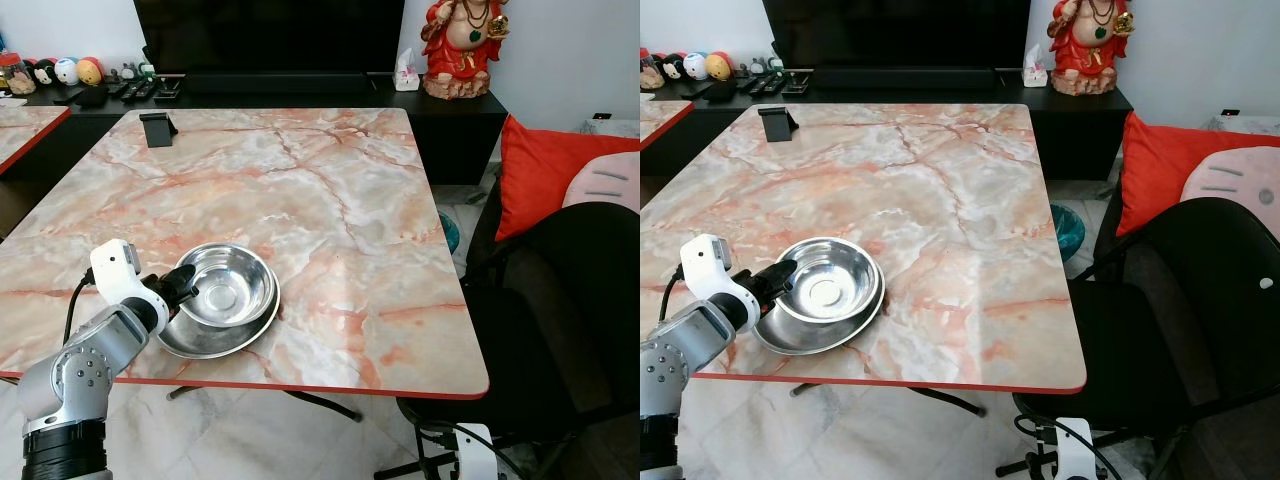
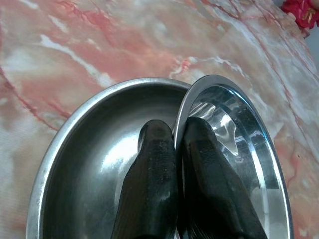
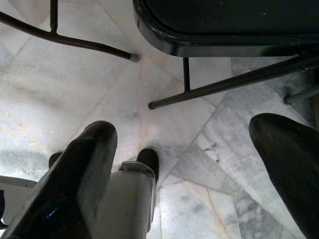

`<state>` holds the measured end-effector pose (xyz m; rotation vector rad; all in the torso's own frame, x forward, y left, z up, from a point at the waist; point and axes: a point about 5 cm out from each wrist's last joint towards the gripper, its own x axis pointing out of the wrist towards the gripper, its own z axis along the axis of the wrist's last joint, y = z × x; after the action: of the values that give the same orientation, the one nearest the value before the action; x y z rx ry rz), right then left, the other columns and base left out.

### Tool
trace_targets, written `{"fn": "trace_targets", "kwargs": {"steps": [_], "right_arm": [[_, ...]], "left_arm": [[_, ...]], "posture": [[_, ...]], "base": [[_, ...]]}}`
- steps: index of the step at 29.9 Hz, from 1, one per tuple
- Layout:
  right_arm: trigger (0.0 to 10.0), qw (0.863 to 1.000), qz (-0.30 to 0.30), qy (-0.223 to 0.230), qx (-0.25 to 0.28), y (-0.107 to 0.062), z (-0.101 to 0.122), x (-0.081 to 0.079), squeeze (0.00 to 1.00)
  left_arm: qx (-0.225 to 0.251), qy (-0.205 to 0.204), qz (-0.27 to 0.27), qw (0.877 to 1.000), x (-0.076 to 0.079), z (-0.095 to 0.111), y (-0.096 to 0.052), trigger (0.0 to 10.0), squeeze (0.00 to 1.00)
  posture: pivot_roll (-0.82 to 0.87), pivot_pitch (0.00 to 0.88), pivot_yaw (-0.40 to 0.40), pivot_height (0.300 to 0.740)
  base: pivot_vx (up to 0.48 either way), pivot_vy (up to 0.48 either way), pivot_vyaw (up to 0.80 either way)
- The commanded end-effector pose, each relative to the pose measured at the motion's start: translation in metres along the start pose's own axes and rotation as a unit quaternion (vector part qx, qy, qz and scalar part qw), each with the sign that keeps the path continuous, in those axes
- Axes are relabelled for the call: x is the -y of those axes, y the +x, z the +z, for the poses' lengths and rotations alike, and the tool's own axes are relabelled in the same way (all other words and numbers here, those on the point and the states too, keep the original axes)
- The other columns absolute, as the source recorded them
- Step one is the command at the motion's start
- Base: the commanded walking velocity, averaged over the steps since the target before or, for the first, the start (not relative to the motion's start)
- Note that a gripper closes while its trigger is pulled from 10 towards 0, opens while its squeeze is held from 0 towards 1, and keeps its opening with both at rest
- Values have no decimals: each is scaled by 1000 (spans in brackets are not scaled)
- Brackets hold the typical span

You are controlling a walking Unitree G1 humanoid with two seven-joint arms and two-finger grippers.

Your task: Setting the table

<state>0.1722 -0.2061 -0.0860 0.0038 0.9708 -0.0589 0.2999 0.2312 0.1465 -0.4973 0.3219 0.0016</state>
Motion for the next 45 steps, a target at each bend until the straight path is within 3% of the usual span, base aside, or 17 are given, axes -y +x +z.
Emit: {"fn": "trace_targets", "kwargs": {"steps": [1,10,11,25,36,37,42,45], "right_arm": [[10000,1000,1,2,1,0,1,0,0],[10000,1000,2,0,1,0,2,0,0],[10000,1000,2,-1,1,0,2,0,0],[10000,1000,2,-2,1,0,3,1,0],[10000,1000,3,-3,1,1,3,0,0],[10000,1000,3,-3,1,1,3,0,0],[10000,1000,4,-3,1,1,4,0,0],[10000,1000,3,-2,2,1,4,0,0]], "left_arm": [[10,5,4,1000,2,5,1,10000,0],[3,10,12,1000,-2,3,1,10000,0],[2,10,11,1000,-2,2,0,10000,1000],[3,25,11,1000,-5,10,-3,10000,1000],[4,64,19,998,-6,20,-8,10000,1000],[13,73,18,997,-4,23,-8,10000,0],[64,94,11,993,2,38,-10,10000,0],[110,138,-27,984,17,51,-14,10000,0]], "posture": [[-63,0,25,720],[-57,0,18,720],[-56,0,17,720],[-49,0,12,720],[-43,0,11,720],[-42,0,11,720],[-44,0,12,720],[-43,0,12,720]], "base": [[0,0,0],[0,0,0],[0,0,0],[0,0,0],[0,0,0],[0,0,0],[0,0,0],[0,0,0]]}}
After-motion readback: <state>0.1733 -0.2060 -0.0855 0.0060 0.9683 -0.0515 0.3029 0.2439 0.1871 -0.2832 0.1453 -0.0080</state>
